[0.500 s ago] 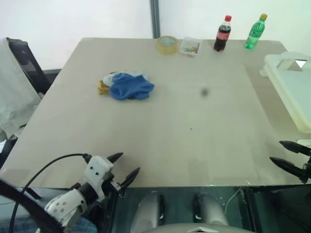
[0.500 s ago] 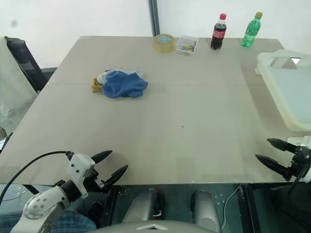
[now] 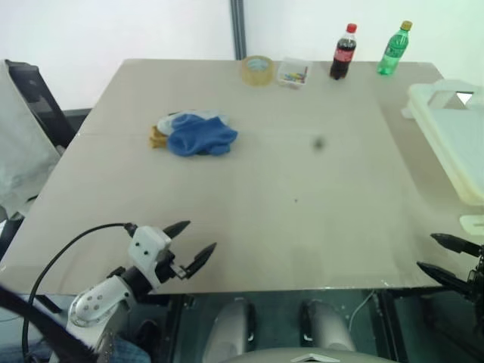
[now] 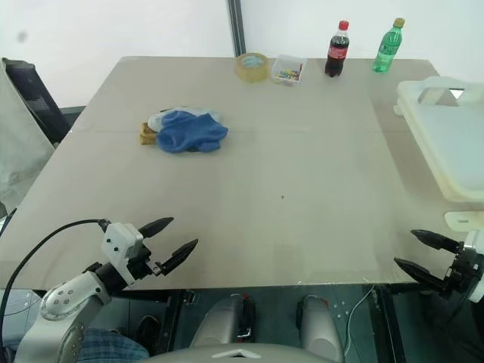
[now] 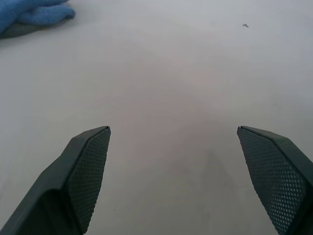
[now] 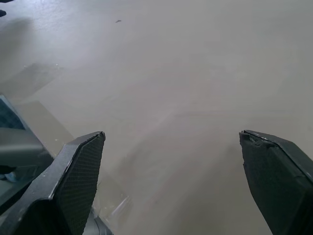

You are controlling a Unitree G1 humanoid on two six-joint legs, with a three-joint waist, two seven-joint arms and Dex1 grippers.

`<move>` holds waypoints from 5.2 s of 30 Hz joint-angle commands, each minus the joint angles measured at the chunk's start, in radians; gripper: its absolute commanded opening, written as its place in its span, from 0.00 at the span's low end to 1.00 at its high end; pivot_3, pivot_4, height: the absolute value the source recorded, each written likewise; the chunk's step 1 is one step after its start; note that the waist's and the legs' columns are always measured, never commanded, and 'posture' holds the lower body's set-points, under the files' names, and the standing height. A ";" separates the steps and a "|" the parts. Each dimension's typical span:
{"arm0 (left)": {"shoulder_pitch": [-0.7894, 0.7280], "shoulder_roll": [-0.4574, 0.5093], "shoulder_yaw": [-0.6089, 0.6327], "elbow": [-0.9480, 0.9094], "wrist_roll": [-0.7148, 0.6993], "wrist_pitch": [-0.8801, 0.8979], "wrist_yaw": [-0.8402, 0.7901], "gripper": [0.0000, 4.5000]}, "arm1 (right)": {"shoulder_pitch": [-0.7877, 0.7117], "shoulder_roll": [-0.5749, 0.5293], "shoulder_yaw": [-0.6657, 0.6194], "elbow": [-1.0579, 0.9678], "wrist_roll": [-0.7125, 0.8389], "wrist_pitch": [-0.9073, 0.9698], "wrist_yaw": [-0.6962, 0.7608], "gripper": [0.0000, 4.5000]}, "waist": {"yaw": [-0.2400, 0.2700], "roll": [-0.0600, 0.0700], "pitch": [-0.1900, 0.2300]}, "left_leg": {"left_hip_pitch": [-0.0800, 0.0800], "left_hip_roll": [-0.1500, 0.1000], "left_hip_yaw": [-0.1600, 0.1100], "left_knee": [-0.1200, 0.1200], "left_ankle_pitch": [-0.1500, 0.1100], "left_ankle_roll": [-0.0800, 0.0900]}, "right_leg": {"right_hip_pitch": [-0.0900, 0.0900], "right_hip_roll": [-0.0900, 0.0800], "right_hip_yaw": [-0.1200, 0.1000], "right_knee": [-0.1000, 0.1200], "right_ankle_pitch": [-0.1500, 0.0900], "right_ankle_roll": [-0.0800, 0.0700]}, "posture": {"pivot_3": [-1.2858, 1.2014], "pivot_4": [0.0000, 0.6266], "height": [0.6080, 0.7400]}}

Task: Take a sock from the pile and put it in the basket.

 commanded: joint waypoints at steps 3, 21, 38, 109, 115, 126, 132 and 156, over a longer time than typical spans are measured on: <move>0.002 0.019 0.042 0.012 -0.025 -0.036 -0.042 0.98 | 0.001 0.009 -0.026 -0.035 0.019 -0.018 -0.003 1.00 | 0.002 0.000 0.000 | 0.000 0.000 0.000 0.000 0.000 -0.001 | 0.000 0.000 0.000 0.000 0.000 0.000 | 0.52 0.24 1.00; -0.156 0.023 -0.019 0.057 0.061 0.095 0.085 0.98 | -0.111 0.053 0.023 -0.275 0.106 0.070 -0.116 1.00 | 0.001 0.000 0.000 | 0.000 0.000 0.000 0.002 0.002 0.002 | 0.000 0.001 0.000 0.003 0.000 0.000 | 0.52 0.24 1.00; -1.078 -0.016 -0.301 0.938 0.437 -0.138 0.198 0.98 | -0.132 0.075 0.053 -0.453 0.144 0.166 -0.266 1.00 | 0.024 -0.003 0.001 | 0.000 -0.003 -0.001 0.012 0.003 0.002 | 0.003 0.003 0.000 0.014 0.001 0.000 | 0.52 0.24 1.00; -0.943 -0.499 -0.393 0.301 0.272 0.817 0.271 0.03 | -0.021 0.114 0.040 -0.472 0.080 0.089 -0.341 1.00 | 0.015 -0.011 0.006 | 0.000 -0.003 -0.007 0.019 0.003 0.003 | 0.008 0.001 -0.002 0.017 0.001 0.000 | 0.52 0.24 1.00; -0.942 -0.629 -0.418 0.306 0.209 0.914 0.322 0.03 | 0.007 0.110 0.007 -0.489 0.081 0.088 -0.349 1.00 | 0.002 -0.010 0.006 | 0.000 -0.002 -0.009 0.018 0.003 0.003 | 0.007 0.007 -0.002 0.018 0.000 0.000 | 0.52 0.24 1.00; -0.928 -0.716 -0.390 0.312 0.141 1.000 0.396 0.03 | 0.064 0.121 -0.020 -0.545 0.088 0.093 -0.384 1.00 | 0.003 -0.010 0.006 | 0.000 -0.002 -0.009 0.018 0.003 0.002 | 0.007 0.005 -0.002 0.017 0.000 0.000 | 0.52 0.24 1.00; -0.947 -0.748 -0.398 0.334 0.125 0.991 0.415 0.03 | 0.056 0.120 -0.009 -0.549 0.086 0.096 -0.397 1.00 | 0.003 -0.010 0.006 | 0.000 -0.002 -0.009 0.018 0.003 0.003 | 0.007 0.004 -0.002 0.017 0.000 0.000 | 0.52 0.24 1.00; -1.092 -0.345 -0.370 0.351 0.110 0.696 0.227 0.50 | -0.027 0.108 0.034 -0.522 0.099 0.117 -0.380 1.00 | 0.002 -0.009 0.005 | 0.000 -0.002 -0.008 0.018 0.003 0.002 | 0.006 0.005 -0.002 0.017 0.000 -0.001 | 0.52 0.24 1.00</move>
